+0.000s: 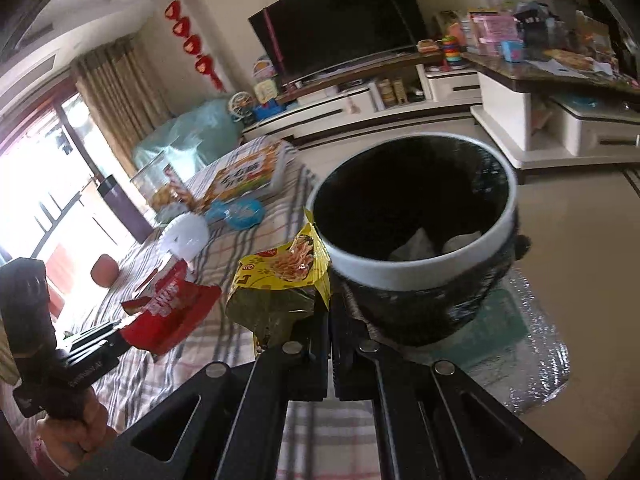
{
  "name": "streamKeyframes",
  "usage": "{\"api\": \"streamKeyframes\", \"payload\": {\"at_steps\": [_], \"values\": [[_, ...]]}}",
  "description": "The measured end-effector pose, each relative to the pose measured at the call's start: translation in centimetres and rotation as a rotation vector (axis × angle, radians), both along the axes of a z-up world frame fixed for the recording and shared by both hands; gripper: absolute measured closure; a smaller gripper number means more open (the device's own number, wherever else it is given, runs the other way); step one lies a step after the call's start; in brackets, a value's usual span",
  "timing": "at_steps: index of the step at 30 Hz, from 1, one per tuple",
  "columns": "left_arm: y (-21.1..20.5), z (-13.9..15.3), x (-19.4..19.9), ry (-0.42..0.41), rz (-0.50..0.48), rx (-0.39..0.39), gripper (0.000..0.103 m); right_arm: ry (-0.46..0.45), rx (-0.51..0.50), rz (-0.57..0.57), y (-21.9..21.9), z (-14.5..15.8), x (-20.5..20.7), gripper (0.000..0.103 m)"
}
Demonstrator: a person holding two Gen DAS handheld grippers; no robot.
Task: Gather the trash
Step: 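Carry the red and yellow bags over the bin with both tools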
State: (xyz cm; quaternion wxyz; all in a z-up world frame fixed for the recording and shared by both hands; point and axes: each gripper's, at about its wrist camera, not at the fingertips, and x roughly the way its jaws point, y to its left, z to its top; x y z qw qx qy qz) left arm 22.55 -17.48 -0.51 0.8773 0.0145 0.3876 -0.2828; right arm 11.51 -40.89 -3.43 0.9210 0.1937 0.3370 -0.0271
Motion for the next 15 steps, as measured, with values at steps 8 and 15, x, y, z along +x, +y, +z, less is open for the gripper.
{"api": "streamKeyframes", "payload": {"at_steps": [8,15], "values": [[-3.8,0.1,0.5,0.001,-0.029,0.023,0.100,-0.013,0.006,-0.044,-3.3,0.9,-0.4,0.102],[-6.1,0.1,1.3,0.011,-0.047,0.019,0.100,0.002,-0.015,-0.071,-5.1,1.5,0.0,0.102]]}}
